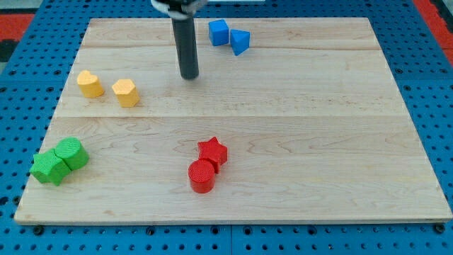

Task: Separate the blue cube and blue triangle

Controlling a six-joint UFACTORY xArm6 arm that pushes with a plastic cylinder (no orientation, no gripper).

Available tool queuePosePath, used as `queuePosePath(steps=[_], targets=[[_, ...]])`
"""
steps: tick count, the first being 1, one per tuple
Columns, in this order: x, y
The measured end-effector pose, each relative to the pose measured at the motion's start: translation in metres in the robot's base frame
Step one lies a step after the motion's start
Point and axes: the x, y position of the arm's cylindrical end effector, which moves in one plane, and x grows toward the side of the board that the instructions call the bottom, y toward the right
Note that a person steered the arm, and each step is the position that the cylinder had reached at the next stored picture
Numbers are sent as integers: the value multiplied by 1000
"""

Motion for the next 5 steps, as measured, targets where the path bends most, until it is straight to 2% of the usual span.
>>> queuePosePath(steps=[1, 2, 3, 4, 5], targets=[[-67, 4], [-104, -17], [-113, 68], [-47, 110], [-24, 125]])
